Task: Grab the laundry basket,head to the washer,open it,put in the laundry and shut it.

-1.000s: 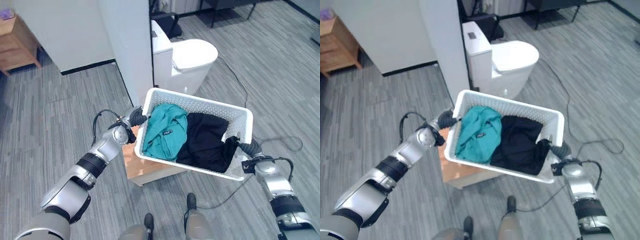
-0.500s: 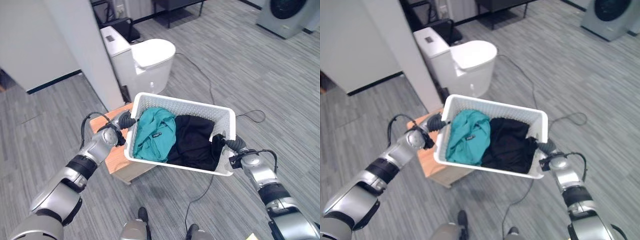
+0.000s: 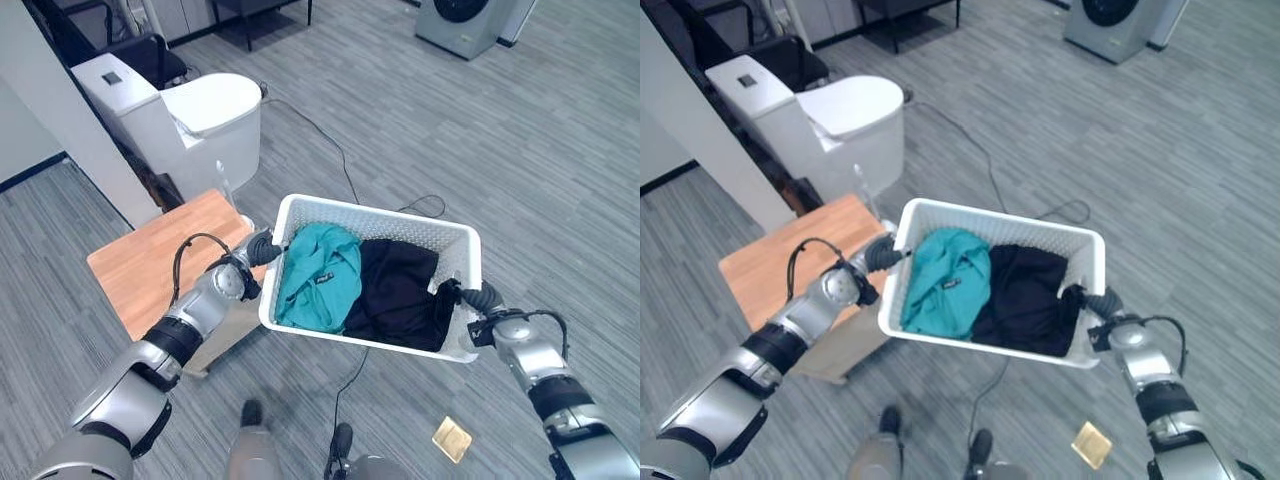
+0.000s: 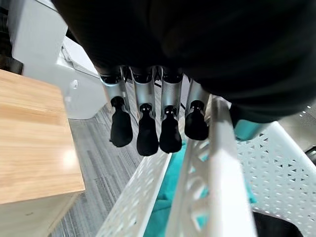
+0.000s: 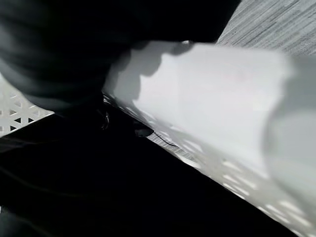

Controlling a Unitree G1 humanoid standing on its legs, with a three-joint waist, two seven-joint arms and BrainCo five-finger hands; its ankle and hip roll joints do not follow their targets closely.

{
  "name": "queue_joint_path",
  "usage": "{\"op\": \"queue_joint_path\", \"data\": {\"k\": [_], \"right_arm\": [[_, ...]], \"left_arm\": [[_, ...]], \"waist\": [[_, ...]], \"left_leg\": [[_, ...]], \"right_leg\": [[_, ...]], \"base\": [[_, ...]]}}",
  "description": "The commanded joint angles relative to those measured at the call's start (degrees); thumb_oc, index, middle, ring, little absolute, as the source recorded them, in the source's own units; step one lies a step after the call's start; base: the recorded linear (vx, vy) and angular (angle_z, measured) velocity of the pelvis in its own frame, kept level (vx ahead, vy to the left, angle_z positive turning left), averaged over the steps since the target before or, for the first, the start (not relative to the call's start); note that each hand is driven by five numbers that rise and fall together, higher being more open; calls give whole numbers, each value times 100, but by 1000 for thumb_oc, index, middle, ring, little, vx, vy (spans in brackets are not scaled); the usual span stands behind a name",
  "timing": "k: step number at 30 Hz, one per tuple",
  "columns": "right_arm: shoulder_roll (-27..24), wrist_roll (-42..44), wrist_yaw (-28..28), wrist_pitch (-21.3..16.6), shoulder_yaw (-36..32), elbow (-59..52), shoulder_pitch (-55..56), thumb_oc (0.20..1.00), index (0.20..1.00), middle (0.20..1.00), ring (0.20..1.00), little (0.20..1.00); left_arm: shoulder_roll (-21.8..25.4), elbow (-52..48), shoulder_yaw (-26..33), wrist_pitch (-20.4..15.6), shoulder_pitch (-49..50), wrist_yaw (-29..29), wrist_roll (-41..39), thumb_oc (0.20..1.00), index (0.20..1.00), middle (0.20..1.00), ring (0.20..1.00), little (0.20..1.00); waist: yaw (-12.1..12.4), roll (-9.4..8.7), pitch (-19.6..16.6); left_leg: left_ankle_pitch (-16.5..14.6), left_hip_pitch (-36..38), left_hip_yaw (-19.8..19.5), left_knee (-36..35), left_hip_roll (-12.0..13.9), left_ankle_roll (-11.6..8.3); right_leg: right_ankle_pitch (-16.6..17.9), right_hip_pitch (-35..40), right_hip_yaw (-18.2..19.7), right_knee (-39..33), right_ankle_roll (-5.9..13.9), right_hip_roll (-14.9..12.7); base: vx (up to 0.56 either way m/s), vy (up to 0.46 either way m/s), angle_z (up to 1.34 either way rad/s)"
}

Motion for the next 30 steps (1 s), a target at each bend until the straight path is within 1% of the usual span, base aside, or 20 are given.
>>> {"op": "queue_joint_path", "data": {"k": [1, 2, 5, 8, 9, 10, 12, 15, 16, 18, 19, 20, 21, 22, 23, 24, 25, 27, 28, 30], "right_arm": [[-705, 352, -147, -519, -384, -532, -187, 200, 200, 200, 200, 200], [-664, 389, -178, -565, -280, -459, -312, 200, 200, 200, 200, 200], [-483, 399, -148, -554, -112, -412, -509, 200, 200, 200, 200, 200], [-153, 327, -71, -556, -2, -482, -560, 200, 200, 200, 200, 200], [68, 292, 12, -556, -35, -568, -483, 200, 200, 200, 200, 200], [152, 245, 38, -518, -57, -598, -450, 200, 200, 200, 200, 200], [219, 128, 59, -472, -128, -640, -383, 200, 200, 200, 200, 200], [215, 77, 29, -457, -217, -654, -353, 200, 200, 200, 200, 200], [210, 69, -23, -480, -317, -651, -336, 200, 200, 200, 200, 200], [163, 127, -42, -508, -433, -673, -261, 200, 200, 200, 200, 200], [163, 127, -42, -508, -434, -674, -260, 200, 200, 200, 200, 200], [142, 168, -39, -517, -468, -693, -232, 200, 200, 200, 200, 200], [117, 218, -37, -526, -489, -735, -205, 200, 200, 200, 200, 200], [116, 219, -38, -525, -487, -736, -201, 200, 200, 200, 200, 200], [95, 235, -25, -529, -506, -812, -158, 200, 200, 200, 200, 200], [92, 233, -25, -522, -505, -823, -146, 200, 200, 200, 200, 200], [97, 213, -19, -515, -537, -939, -94, 200, 200, 200, 200, 200], [94, 211, -19, -513, -537, -944, -89, 200, 200, 200, 200, 200], [171, 128, 2, -510, -525, -1045, -61, 200, 200, 200, 200, 200], [196, 52, 58, -473, -467, -1072, -31, 200, 200, 200, 200, 200]], "left_arm": [[257, 598, 427, -26, -836, 542, -17, 200, 200, 200, 200, 200], [303, 661, 399, -41, -872, 528, -47, 200, 200, 200, 200, 200], [413, 644, 440, -21, -857, 537, -54, 200, 200, 200, 200, 200], [592, 463, 550, -20, -639, 525, -80, 200, 200, 200, 200, 200], [685, 308, 658, -12, -466, 498, -77, 200, 200, 200, 200, 200], [670, 253, 658, 17, -418, 491, -48, 200, 200, 200, 200, 200], [607, 275, 674, 53, -363, 514, 7, 200, 200, 200, 200, 200], [509, 372, 617, 97, -434, 556, 39, 200, 200, 200, 200, 200], [377, 510, 525, 138, -582, 576, 55, 200, 200, 200, 200, 200], [297, 576, 411, 136, -706, 573, 74, 200, 200, 200, 200, 200], [296, 577, 411, 136, -706, 574, 74, 200, 200, 200, 200, 200], [287, 580, 372, 148, -719, 559, 75, 200, 200, 200, 200, 200], [261, 647, 349, 157, -742, 559, 71, 200, 200, 200, 200, 200], [259, 651, 348, 155, -740, 561, 70, 200, 200, 200, 200, 200], [206, 761, 383, 159, -743, 583, 126, 200, 200, 200, 200, 200], [203, 761, 388, 156, -734, 583, 129, 200, 200, 200, 200, 200], [194, 808, 427, 153, -725, 616, 224, 200, 200, 200, 200, 200], [189, 812, 429, 150, -723, 617, 226, 200, 200, 200, 200, 200], [244, 861, 516, 129, -600, 604, 251, 200, 200, 200, 200, 200], [280, 814, 506, 122, -561, 557, 284, 200, 200, 200, 200, 200]], "waist": [[275, 159, -183], [359, 147, -204], [497, 101, -275], [715, -63, -306], [819, -198, -299], [797, -222, -269], [571, -125, -215], [345, 41, -172], [159, 199, -179], [-94, 259, -156], [-102, 263, -155], [-190, 288, -153], [-321, 318, -206], [-321, 339, -204], [-429, 350, -216], [-426, 381, -219], [-490, 424, -203], [-490, 454, -197], [-524, 519, -251], [-515, 467, -430]], "left_leg": [[117, -257, 122, -407, -299, 346], [126, -455, 109, -470, -425, 347], [122, -505, 120, -338, -405, 391], [-68, -546, -144, 291, -484, 583], [-437, -325, -25, 566, -604, 824], [-554, -195, 57, 628, -633, 938], [-744, 146, 76, 595, -606, 1045], [-823, 455, 60, 524, -463, 1035], [-863, 825, -6, 362, -399, 995], [-898, 1198, -194, 242, -463, 889], [-894, 1200, -203, 237, -461, 888], [-1003, 1370, -230, 205, -474, 860], [-1200, 1629, -279, 116, -467, 775], [-1215, 1652, -284, 108, -441, 766], [-1435, 1970, -409, 67, -395, 662], [-1452, 1996, -406, 54, -362, 658], [-1598, 2258, -491, 49, -312, 601], [-1614, 2281, -492, 44, -281, 596], [-1717, 2653, -481, -82, -207, 538], [-1759, 2890, -469, -82, -191, 460]], "right_leg": [[-585, 425, -33, 263, 739, 202], [-615, 526, 93, 183, 785, 284], [-775, 700, 314, 210, 815, 357], [-919, 737, 518, 802, 789, 198], [-448, 586, 547, 1696, 1134, 35], [81, 326, 581, 2380, 1380, -68], [749, -203, 629, 3750, 1701, -115], [753, -658, 483, 4560, 1786, -138], [542, -1107, 266, 4755, 1610, -278], [176, -1351, 88, 4167, 1413, -384], [180, -1344, 78, 4157, 1412, -382], [-23, -1437, 56, 3754, 1326, -447], [-220, -1531, 71, 2623, 1189, -592], [-212, -1487, 57, 2571, 1183, -560], [47, -1756, 301, 1467, 1258, -775], [77, -1700, 288, 1389, 1262, -735], [381, -1914, 367, 733, 1387, -902], [407, -1863, 347, 672, 1388, -866], [607, -1945, 92, 318, 1521, -981], [792, -1720, -57, 223, 1522, -971]], "base": [[256, -25, -13], [187, -12, -24], [444, 37, -57], [445, 86, -108], [484, 113, -101], [648, 160, -101], [438, 128, -23], [316, 69, 55], [569, 67, 48], [494, -5, 48], [330, -42, 64], [412, -113, 63], [424, -116, 57], [609, -254, 65], [361, -161, 29], [647, -306, 34], [323, -148, 17], [327, -153, 18], [693, -340, 21], [629, -313, 26]]}}
